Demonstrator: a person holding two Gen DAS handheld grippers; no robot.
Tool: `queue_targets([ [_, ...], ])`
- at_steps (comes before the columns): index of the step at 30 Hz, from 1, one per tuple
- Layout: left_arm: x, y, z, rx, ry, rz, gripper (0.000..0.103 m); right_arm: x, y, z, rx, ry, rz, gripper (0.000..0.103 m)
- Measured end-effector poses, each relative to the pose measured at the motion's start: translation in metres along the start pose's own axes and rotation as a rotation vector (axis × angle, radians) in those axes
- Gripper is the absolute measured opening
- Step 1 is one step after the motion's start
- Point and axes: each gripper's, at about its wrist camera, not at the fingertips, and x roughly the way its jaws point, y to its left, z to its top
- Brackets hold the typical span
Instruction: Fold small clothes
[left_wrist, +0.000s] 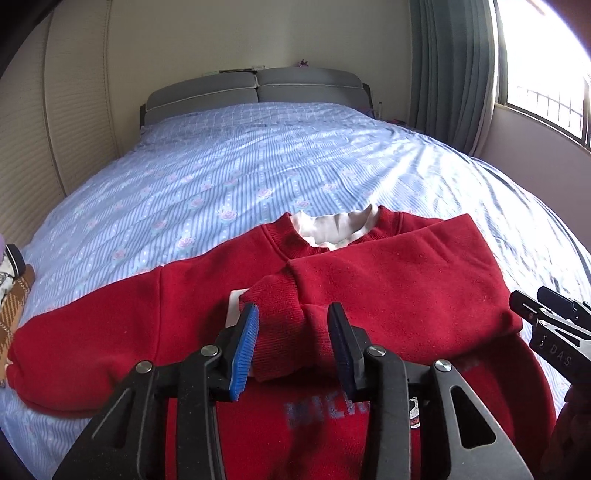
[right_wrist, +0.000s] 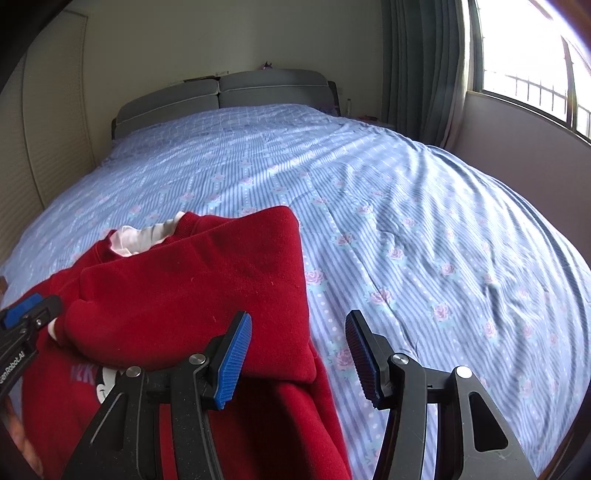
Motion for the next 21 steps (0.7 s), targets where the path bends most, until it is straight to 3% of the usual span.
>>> queue_targets([
  [3, 0.02, 0.005, -0.008, -0.029, 0.071, -0.005, 0.043, 0.012, -0.002, -0.007, -0.01, 0.053, -0.017, 0.055],
  [5, 0.027, 0.01, -0.013, -0.045, 0.09, 0.004, 0.056, 0.019, -0.002, -0.012, -0.019, 0.078, -0.028, 0.063],
  [9, 0.026, 0.011, -0.018, -0.05, 0.073, 0.001, 0.057, 0.028, -0.001, -0.018, -0.035, 0.102, -0.061, 0.067],
  [15, -0.01, 0.017, -0.007, -0.041, 0.005, 0.021, 0.057, -0.005, -0.001, -0.005, -0.004, 0.016, -0.041, 0.068],
  [21, -0.042, 0.066, -0.012, -0.104, 0.001, 0.074, 0.072, -0.041, 0.026, 0.006, -0.006, -0.048, 0.032, 0.068],
])
